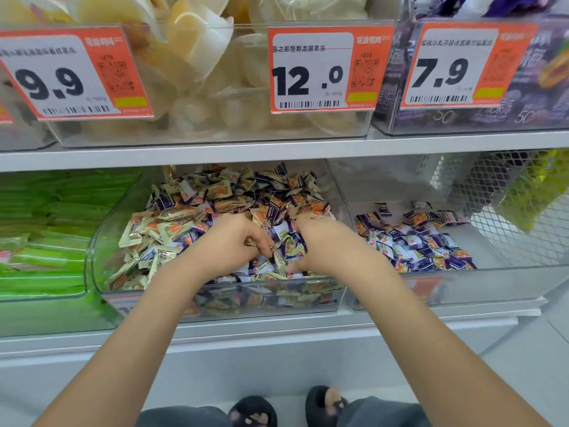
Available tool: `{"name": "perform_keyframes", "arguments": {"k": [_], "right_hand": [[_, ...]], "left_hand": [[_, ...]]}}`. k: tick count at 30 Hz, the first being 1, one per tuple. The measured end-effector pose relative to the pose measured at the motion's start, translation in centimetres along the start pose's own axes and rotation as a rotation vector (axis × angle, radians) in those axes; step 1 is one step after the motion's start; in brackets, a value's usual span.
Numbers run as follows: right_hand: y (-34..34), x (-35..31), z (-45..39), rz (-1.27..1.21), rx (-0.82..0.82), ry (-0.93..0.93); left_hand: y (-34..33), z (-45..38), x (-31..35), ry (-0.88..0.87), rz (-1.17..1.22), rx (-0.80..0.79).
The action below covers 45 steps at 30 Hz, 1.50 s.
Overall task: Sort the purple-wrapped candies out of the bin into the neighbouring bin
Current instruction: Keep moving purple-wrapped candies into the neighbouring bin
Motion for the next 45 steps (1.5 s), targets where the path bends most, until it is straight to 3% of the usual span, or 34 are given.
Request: {"name": "perform_keyframes", "arguments": {"k": [3,10,15,20,27,34,38,45], "right_hand": [[-1.6,0.8,-0.9,-0.068,-0.047,-0.093],[-1.6,2.6,-3.0,-0.382,0.103,-0.165],[-2.3,3.1,-4.1,-0.315,0.111,-0.212],[-3.2,1.6,-4.4,-0.164,0.054,-0.077],[-2.3,1.9,-4.2,-0.332,0.184,-0.012],[1.0,2.5,-3.4,-0.785,0.318,-0.074],[0.5,2.3,-3.0,-1.240,0.152,-0.168],[-0.2,-0.3,-2.1,-1.610,-0.099,-0.175]], "left_hand": [[0.1,0.4,0.1,-0.012,0.035,-0.011],[0.6,1.0,0.5,-0.022,0.050,-0.016],[0.6,0.9,0.4,0.004,0.051,-0.014],[0.5,0.8,0.3,0.019,0.084,-0.023],[1.0,0.9,0.4,0.024,0.092,-0.007],[1.6,0.6,0.2,0.018,0.094,0.041],[2.6,0.6,0.3,0.044,0.170,0.148],[3.1,0.5,1.3,0.071,0.359,0.232]]}}
Point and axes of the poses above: each hand's wrist, its own z-axis away from the middle knuckle, its own y-axis out of the back of the hand, x = y × z, the point moved 10 cm from there along -z, towards the middle knuckle, and after that the axes turned 7 degrees about x, right-handed, at the moved point
